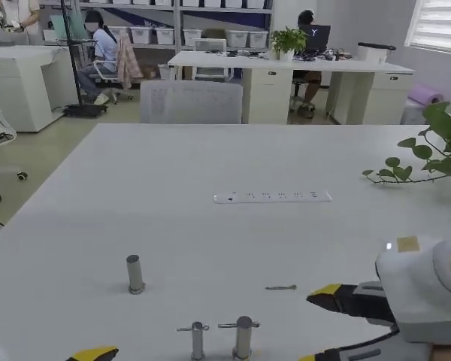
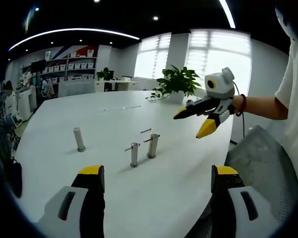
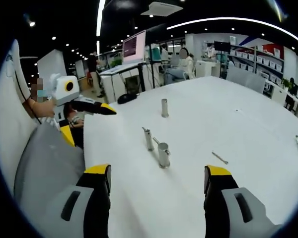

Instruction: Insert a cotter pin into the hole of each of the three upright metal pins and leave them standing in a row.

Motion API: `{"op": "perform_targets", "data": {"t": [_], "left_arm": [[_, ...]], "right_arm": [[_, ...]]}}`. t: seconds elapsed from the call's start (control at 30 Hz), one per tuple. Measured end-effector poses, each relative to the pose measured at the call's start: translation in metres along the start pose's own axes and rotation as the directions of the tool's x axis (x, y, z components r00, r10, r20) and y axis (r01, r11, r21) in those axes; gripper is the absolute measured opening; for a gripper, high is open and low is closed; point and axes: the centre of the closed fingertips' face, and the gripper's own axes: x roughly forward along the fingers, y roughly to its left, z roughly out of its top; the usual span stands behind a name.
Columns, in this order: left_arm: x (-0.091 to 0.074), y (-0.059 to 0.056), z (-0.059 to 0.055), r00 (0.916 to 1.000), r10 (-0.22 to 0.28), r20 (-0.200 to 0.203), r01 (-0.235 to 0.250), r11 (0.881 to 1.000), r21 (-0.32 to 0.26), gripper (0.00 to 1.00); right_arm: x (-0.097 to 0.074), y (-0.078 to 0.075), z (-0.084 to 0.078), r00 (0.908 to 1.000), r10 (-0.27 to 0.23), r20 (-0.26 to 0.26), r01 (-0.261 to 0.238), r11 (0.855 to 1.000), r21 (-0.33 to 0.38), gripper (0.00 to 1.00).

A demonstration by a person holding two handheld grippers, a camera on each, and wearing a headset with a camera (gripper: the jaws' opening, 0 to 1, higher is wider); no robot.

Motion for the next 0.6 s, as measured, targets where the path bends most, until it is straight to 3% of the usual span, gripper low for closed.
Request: {"op": "perform_targets", "data": {"t": [0.6], "left_arm": [[-0.007,0.002,0.003,0.9996,0.030,0.001,-0.030,1.000,-0.009,0.95]], "right_arm": [[-0.027,0.006,-0.020,0.9978,-0.059,0.031,0.058,0.997,0.060,0.94]]}}
